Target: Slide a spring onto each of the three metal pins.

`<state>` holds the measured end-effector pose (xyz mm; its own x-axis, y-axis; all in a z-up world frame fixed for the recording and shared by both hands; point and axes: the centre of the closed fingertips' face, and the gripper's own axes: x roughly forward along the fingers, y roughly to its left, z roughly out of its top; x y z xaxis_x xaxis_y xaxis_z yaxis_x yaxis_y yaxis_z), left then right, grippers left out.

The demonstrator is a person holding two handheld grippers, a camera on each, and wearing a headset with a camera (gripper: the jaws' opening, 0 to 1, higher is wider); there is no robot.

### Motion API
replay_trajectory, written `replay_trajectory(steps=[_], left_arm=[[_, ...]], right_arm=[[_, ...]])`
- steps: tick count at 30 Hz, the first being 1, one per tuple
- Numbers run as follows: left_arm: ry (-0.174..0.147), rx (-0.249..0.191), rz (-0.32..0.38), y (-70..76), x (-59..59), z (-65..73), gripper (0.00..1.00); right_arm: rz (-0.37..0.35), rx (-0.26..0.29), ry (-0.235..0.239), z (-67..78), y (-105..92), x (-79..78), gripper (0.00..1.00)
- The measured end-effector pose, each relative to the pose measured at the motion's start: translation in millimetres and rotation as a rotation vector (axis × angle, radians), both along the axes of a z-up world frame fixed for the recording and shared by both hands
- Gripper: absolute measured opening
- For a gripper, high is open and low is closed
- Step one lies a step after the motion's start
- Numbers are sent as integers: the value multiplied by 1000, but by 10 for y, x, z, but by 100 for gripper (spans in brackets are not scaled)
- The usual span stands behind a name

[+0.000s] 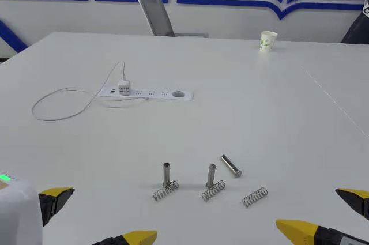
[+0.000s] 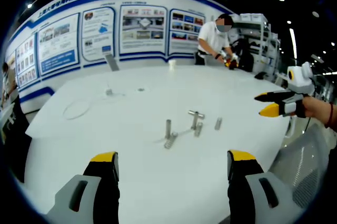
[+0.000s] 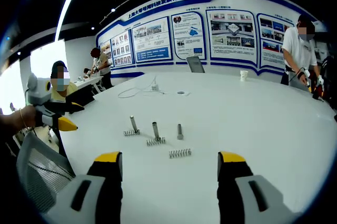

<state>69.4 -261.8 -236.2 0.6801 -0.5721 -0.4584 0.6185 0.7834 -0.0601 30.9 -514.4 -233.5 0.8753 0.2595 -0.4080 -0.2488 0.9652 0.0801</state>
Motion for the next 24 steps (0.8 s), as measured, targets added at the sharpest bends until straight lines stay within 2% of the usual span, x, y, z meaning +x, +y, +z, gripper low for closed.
replay_trajectory(steps=[14, 24], left_arm=[[-1, -17, -15, -71, 10, 13, 90], [-14, -20, -46, -155, 28, 20, 95]], right_arm=[[1, -6, 14, -10, -44, 102, 72], [9, -24, 38, -30, -74, 263, 66]])
